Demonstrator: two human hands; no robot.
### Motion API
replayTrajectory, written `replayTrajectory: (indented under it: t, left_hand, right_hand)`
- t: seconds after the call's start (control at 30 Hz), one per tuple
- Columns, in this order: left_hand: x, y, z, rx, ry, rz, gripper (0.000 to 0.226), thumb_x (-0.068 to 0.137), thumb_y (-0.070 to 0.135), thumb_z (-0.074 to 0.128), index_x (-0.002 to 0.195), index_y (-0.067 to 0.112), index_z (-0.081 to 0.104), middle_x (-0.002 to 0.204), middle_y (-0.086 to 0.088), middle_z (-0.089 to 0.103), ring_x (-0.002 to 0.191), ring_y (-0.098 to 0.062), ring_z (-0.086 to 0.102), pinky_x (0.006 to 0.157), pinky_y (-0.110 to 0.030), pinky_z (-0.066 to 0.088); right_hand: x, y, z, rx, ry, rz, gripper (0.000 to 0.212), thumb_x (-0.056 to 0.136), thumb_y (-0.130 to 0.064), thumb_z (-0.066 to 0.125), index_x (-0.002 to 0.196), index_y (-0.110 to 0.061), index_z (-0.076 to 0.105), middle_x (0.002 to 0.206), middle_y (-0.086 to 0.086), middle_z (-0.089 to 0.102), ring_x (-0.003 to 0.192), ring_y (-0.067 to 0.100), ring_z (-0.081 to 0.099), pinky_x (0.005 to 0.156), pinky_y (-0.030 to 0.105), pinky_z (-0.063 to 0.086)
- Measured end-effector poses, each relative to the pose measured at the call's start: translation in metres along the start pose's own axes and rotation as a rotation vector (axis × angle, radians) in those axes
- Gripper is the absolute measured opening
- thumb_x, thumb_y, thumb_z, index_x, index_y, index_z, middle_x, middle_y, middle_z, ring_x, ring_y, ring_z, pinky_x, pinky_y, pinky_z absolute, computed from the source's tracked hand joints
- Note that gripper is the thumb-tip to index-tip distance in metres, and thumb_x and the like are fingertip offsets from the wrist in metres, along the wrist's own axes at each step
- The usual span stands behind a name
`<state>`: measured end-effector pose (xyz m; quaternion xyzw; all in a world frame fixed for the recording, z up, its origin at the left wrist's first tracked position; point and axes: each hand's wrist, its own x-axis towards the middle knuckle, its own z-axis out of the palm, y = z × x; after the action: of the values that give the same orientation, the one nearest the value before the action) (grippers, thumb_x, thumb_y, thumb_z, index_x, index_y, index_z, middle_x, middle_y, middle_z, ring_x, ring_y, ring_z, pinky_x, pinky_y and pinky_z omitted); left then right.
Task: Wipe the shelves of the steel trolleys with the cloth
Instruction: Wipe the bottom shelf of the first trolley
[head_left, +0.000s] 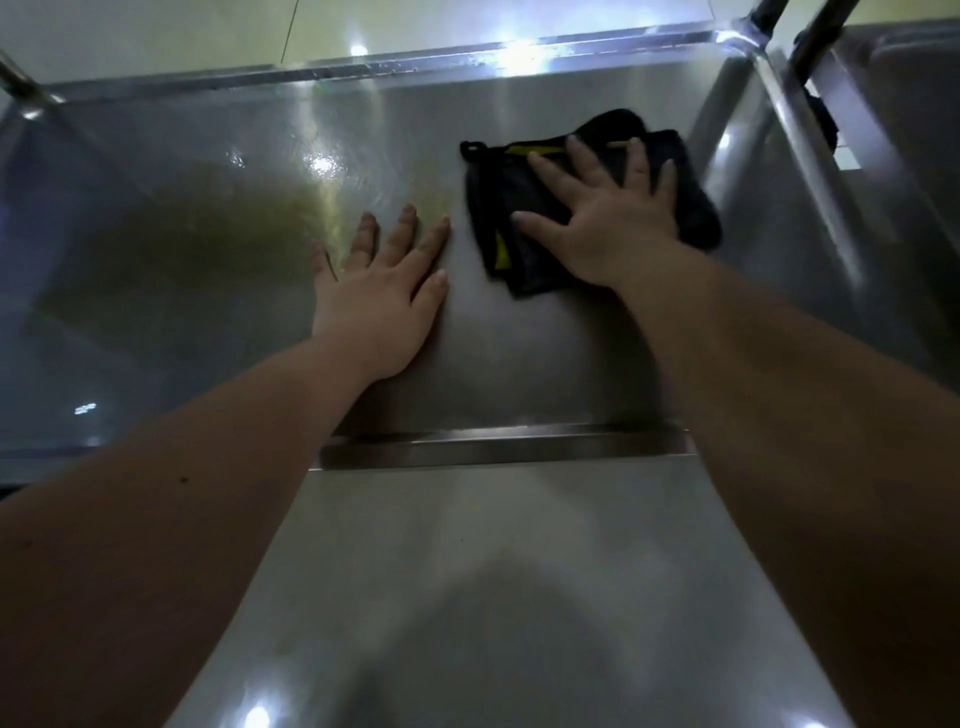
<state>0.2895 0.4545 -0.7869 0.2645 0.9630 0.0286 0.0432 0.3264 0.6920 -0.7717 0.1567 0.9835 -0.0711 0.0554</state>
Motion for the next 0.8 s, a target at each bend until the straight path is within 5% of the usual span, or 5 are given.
replayTrajectory:
  t: [0.17, 0.27, 0.5, 0.8]
  left_hand:
    - [0.000, 0.000, 0.002, 0.018, 0.005, 0.008, 0.055, 0.100, 0.053, 0.015, 0.153, 0.049, 0.002, 0.165, 0.012, -0.004, 0.151, -0.024, -0.005, 0.112, -0.066, -0.006]
    - [0.001, 0.003, 0.002, 0.031, -0.008, 0.010, 0.055, 0.099, 0.053, 0.013, 0.153, 0.048, -0.001, 0.165, 0.011, -0.005, 0.151, -0.024, -0.007, 0.112, -0.066, -0.006]
    - [-0.004, 0.000, 0.002, 0.034, 0.010, -0.032, 0.065, 0.099, 0.053, 0.015, 0.156, 0.032, -0.008, 0.165, 0.005, -0.012, 0.151, -0.025, -0.007, 0.112, -0.065, -0.006]
    - [-0.004, 0.007, 0.005, 0.050, -0.031, -0.054, 0.061, 0.099, 0.057, 0.014, 0.155, 0.041, -0.006, 0.164, 0.011, -0.012, 0.150, -0.033, -0.008, 0.110, -0.068, -0.008]
  right_hand:
    - [-0.011, 0.097, -0.015, -0.039, -0.003, 0.233, 0.080, 0.078, -0.088, 0.017, 0.150, -0.053, 0.007, 0.164, -0.014, 0.001, 0.149, 0.036, -0.005, 0.117, 0.058, -0.007]
    - [-0.007, 0.081, -0.011, 0.003, 0.011, 0.333, 0.077, 0.083, -0.084, 0.019, 0.151, -0.050, 0.007, 0.164, -0.012, -0.001, 0.148, 0.040, -0.008, 0.116, 0.062, -0.007]
    - [-0.004, -0.057, 0.012, -0.008, -0.006, -0.090, 0.069, 0.087, -0.079, 0.018, 0.150, -0.054, 0.004, 0.163, -0.016, -0.004, 0.148, 0.036, -0.014, 0.114, 0.061, -0.012]
    - [-0.030, 0.099, -0.005, -0.037, 0.009, 0.276, 0.076, 0.081, -0.085, 0.014, 0.150, -0.053, 0.006, 0.164, -0.015, 0.000, 0.149, 0.037, -0.005, 0.117, 0.060, -0.005]
